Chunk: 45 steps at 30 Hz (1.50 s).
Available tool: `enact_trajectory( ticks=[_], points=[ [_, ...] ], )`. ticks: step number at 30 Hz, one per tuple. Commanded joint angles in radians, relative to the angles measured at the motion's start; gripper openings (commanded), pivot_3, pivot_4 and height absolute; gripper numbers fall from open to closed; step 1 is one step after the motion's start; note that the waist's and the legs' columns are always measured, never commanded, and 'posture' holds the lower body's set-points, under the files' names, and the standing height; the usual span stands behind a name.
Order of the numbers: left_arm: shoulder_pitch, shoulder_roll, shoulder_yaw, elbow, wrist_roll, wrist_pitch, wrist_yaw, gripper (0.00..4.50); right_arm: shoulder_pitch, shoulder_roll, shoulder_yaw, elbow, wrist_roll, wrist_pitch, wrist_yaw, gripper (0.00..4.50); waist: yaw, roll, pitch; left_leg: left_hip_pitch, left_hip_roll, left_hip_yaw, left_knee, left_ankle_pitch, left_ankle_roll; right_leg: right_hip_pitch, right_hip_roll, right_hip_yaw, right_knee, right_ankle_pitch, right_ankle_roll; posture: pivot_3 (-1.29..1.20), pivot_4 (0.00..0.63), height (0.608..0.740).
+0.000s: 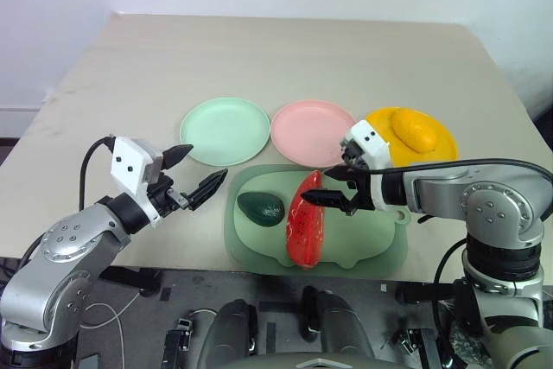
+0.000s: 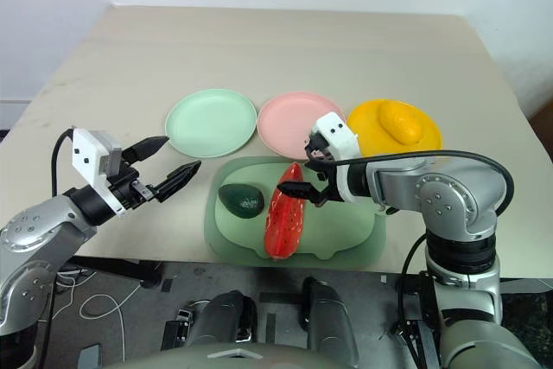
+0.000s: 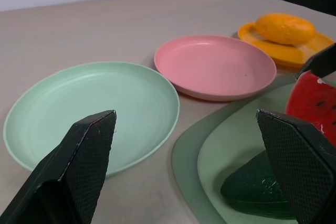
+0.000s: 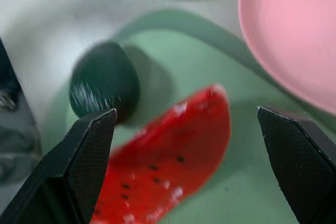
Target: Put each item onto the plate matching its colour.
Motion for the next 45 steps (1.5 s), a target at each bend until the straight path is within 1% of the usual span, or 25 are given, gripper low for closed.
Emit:
enact_trajectory(
  ticks=[1, 7, 13, 19, 27, 31, 34, 36, 39, 41, 45],
  points=[
    [0.005, 0.000, 0.016, -0.038, -0.008, -0.013, 0.004, 4.50, -0.004, -0.033, 0.025, -0.032, 0.034, 0.007, -0.020, 4.48, 0.000, 0.000, 0.000, 0.000, 0.000, 0.000, 0.000, 0.000, 0.000, 0.000, 0.000, 0.000, 0.000, 0.000, 0.000, 0.00, 0.150, 0.740],
    [0.012, -0.002, 0.019, -0.044, -0.007, -0.014, 0.012, 4.50, 0.000, -0.078, 0.056, -0.028, 0.033, 0.007, -0.020, 4.48, 0.002, 0.000, 0.000, 0.000, 0.000, 0.000, 0.000, 0.000, 0.000, 0.000, 0.000, 0.000, 0.000, 0.000, 0.000, 0.00, 0.150, 0.740],
    [0.006, -0.006, 0.008, -0.042, 0.001, -0.017, 0.017, 4.50, -0.020, -0.058, 0.082, -0.024, 0.041, 0.007, -0.015, 4.48, 0.001, -0.001, -0.001, 0.000, 0.000, 0.000, 0.000, 0.000, 0.000, 0.001, 0.000, 0.000, 0.000, 0.000, 0.000, 0.00, 0.150, 0.740],
    [-0.006, -0.010, -0.001, -0.034, 0.008, -0.022, 0.019, 4.50, -0.050, -0.045, 0.111, 0.012, -0.009, -0.021, -0.002, 4.48, 0.001, -0.001, -0.001, 0.000, 0.000, 0.000, 0.000, 0.000, 0.000, 0.000, 0.000, 0.000, -0.001, 0.000, 0.000, 0.00, 0.150, 0.740],
    [-0.002, -0.011, 0.005, -0.041, 0.006, -0.020, 0.024, 4.50, -0.127, -0.003, 0.074, 0.117, -0.063, -0.024, 0.006, 4.48, -0.001, 0.000, 0.000, -0.001, 0.000, 0.000, 0.000, 0.000, 0.000, 0.000, 0.000, 0.000, 0.000, 0.000, 0.000, 0.00, 0.150, 0.740],
    [-0.004, -0.010, 0.005, -0.040, 0.007, -0.020, 0.025, 4.50, -0.183, 0.010, 0.028, 0.129, -0.038, 0.007, 0.018, 4.48, -0.002, 0.000, 0.000, -0.001, 0.000, 0.000, -0.001, 0.000, 0.000, -0.001, 0.000, 0.000, 0.000, 0.000, 0.000, 0.00, 0.150, 0.740],
    [-0.009, -0.011, 0.000, -0.036, 0.007, -0.020, 0.025, 4.50, -0.191, -0.011, 0.024, 0.114, -0.016, 0.007, 0.026, 4.48, 0.000, 0.000, 0.000, -0.001, 0.000, 0.000, -0.001, 0.000, 0.000, -0.001, 0.000, 0.000, -0.001, 0.000, 0.000, 0.00, 0.150, 0.740],
    [-0.009, -0.012, -0.001, -0.034, 0.008, -0.021, 0.024, 4.50, -0.184, -0.058, 0.050, 0.069, -0.043, -0.044, 0.052, 4.48, 0.002, 0.000, 0.000, -0.001, 0.000, 0.000, -0.001, 0.000, 0.000, 0.000, 0.000, 0.000, -0.001, 0.000, 0.000, 0.00, 0.150, 0.740],
    [-0.011, -0.013, -0.003, -0.030, 0.010, -0.023, 0.021, 4.50, -0.151, -0.131, 0.056, 0.028, -0.067, -0.183, 0.137, 4.48, 0.001, 0.000, 0.000, -0.001, 0.000, 0.000, -0.001, 0.000, 0.000, -0.001, 0.000, 0.000, -0.001, 0.000, 0.000, 0.00, 0.150, 0.740],
    [-0.018, -0.013, -0.006, -0.023, 0.011, -0.023, 0.019, 4.50, -0.133, -0.206, 0.051, 0.035, -0.081, -0.301, 0.253, 4.48, 0.001, 0.000, 0.000, -0.001, 0.000, 0.000, -0.001, 0.000, 0.000, 0.000, 0.000, 0.000, -0.001, 0.000, 0.000, 0.00, 0.150, 0.740],
    [-0.027, -0.010, -0.008, -0.010, 0.014, -0.024, 0.009, 4.50, -0.084, -0.346, 0.086, 0.065, -0.181, -0.609, 0.510, 4.48, 0.001, -0.001, 0.001, 0.000, 0.000, 0.000, -0.001, 0.000, 0.000, 0.000, 0.000, 0.000, -0.001, 0.000, 0.000, 0.00, 0.150, 0.740]
  ],
)
